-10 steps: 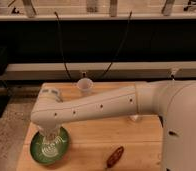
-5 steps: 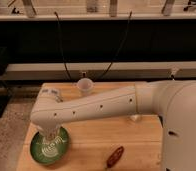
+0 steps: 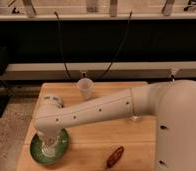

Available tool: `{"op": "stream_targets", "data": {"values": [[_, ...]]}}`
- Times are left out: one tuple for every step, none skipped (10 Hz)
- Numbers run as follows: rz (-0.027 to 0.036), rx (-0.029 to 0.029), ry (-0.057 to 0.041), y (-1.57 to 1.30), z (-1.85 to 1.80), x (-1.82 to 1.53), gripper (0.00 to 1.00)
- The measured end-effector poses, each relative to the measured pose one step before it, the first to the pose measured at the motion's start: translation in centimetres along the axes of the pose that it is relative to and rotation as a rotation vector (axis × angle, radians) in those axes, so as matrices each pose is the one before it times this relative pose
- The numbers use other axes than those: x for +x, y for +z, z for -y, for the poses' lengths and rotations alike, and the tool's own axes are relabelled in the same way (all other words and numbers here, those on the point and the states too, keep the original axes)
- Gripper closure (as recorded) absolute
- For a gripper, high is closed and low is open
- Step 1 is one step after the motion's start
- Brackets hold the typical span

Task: Place the white sponge in the ceramic bowl

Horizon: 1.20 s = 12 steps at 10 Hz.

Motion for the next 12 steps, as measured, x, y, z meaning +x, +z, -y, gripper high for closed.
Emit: {"op": "stream_targets", "data": {"values": [[0.00784,0.00682,0.00442,0.677,-0.038,-0.253,1.0],[0.01445,0.00773,0.00556,0.833,-0.074,-0.241,1.0],[0.01183,0.0068,0.00495,0.812,-0.195,-0.091,1.0],[0.01133,0.00663,0.00205,0.605,-0.071,-0.109,1.0],[0.01173,0.00452,0.00265,0.549,-0.143,-0.091,1.0],[0.01293,0.00354,0.00338,0.578,-0.144,-0.106,1.0],[0.01015,0.00243,0.00142,0.48,-0.094,-0.082,1.0],[0.00754,0.00155,0.00026,0.424,-0.097,-0.057,1.0],[0.00457,0.00111,-0.00235,0.271,0.006,-0.038,1.0],[0.0051,0.00251,-0.00511,0.317,0.03,-0.038,0.97],[0.00299,0.00378,-0.00781,0.208,0.132,-0.07,0.86],[0.00101,0.00181,-0.00505,0.165,0.102,-0.099,0.77]]}}
